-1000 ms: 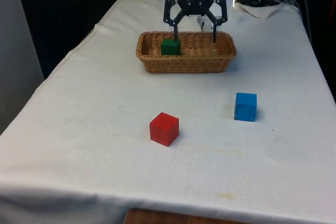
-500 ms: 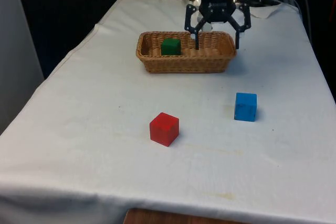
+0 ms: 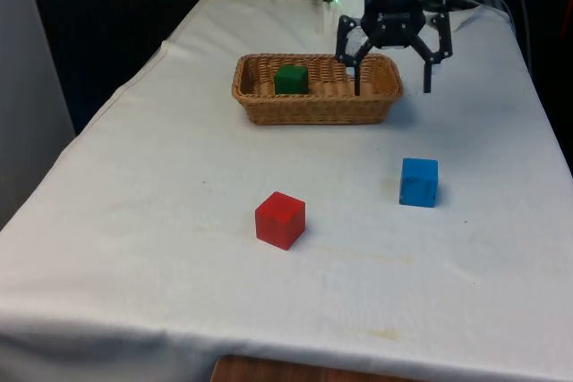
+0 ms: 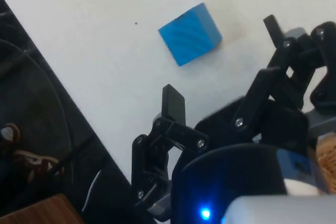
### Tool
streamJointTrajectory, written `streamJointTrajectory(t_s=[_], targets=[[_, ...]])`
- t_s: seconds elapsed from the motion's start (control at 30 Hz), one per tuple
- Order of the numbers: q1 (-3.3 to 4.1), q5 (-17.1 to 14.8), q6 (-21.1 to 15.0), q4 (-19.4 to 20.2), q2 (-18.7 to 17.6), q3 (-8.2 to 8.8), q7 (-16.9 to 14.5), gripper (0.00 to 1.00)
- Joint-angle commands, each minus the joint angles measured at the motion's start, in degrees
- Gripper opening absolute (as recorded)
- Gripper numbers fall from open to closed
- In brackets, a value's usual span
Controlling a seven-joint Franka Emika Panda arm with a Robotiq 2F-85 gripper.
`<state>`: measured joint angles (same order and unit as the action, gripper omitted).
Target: Pick up exactly two blocks and place them into the basket.
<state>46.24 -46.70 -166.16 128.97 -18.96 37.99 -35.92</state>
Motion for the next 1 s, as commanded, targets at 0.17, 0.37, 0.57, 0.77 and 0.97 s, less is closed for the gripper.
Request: streamJointTrajectory(t_s=[0.17, 0.37, 0.57, 0.77, 0.97], targets=[[0.29, 0.3, 1.9, -2.8, -2.5, -0.97, 2.5, 1.00], [0.00, -0.1, 3.8, -5.5, -4.6, -2.46, 4.3, 1.00], [-0.29, -0.2, 7.0, -8.9, -7.6, -3.15, 6.4, 1.00], [-0.46, 0.1, 10.3, -11.9, -10.4, -2.98, 7.8, 1.00], [-0.69, 0.3, 13.6, -14.6, -13.0, -2.75, 9.3, 1.00]])
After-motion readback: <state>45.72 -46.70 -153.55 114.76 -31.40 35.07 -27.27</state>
